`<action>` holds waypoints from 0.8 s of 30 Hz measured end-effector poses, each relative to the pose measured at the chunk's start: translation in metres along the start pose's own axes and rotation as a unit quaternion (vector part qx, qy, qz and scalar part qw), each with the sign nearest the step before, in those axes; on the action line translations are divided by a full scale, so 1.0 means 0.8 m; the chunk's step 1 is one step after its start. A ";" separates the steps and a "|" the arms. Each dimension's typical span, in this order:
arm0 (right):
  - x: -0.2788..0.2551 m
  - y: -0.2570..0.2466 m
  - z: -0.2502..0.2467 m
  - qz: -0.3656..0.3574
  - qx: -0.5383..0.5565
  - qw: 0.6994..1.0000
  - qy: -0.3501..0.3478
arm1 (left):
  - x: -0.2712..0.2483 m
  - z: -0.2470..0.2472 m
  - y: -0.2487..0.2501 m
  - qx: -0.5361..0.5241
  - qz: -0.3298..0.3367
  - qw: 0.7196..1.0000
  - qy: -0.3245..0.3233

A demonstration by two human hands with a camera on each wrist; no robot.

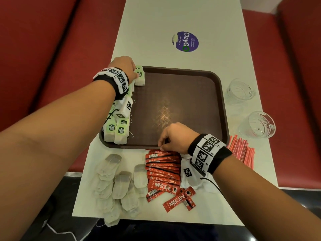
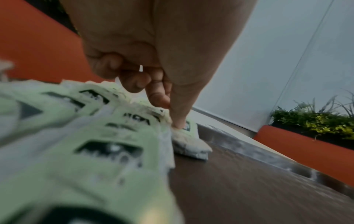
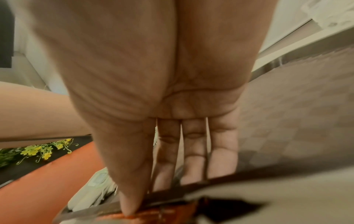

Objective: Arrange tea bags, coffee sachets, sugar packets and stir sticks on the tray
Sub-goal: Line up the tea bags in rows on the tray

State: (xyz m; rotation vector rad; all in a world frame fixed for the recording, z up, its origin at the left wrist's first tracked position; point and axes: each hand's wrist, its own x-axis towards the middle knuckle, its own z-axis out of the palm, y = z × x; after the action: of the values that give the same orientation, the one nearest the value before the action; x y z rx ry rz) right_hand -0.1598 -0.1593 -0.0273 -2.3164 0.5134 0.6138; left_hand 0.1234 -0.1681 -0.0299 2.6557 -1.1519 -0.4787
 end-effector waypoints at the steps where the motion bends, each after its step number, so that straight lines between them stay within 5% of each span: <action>1: 0.000 0.000 0.000 0.002 -0.001 1.000 -0.001 | 0.000 0.000 0.003 0.007 0.002 1.000 0.009; 15: -0.009 -0.014 -0.006 0.015 -0.029 0.999 -0.007 | -0.012 -0.008 0.032 0.091 0.039 0.993 -0.063; 20: -0.021 -0.036 -0.010 0.020 -0.067 0.997 -0.019 | -0.080 -0.057 0.022 -0.003 0.131 0.991 -0.013; 24: -0.027 -0.059 0.008 -0.039 -0.081 0.996 0.018 | -0.165 -0.067 -0.002 -0.006 0.204 0.977 -0.066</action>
State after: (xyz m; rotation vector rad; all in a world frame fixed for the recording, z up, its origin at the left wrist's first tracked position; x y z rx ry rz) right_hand -0.1550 -0.1183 0.0044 -2.4915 0.4009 0.5954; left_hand 0.0601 -0.0666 0.0470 2.3113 -1.6753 -0.5845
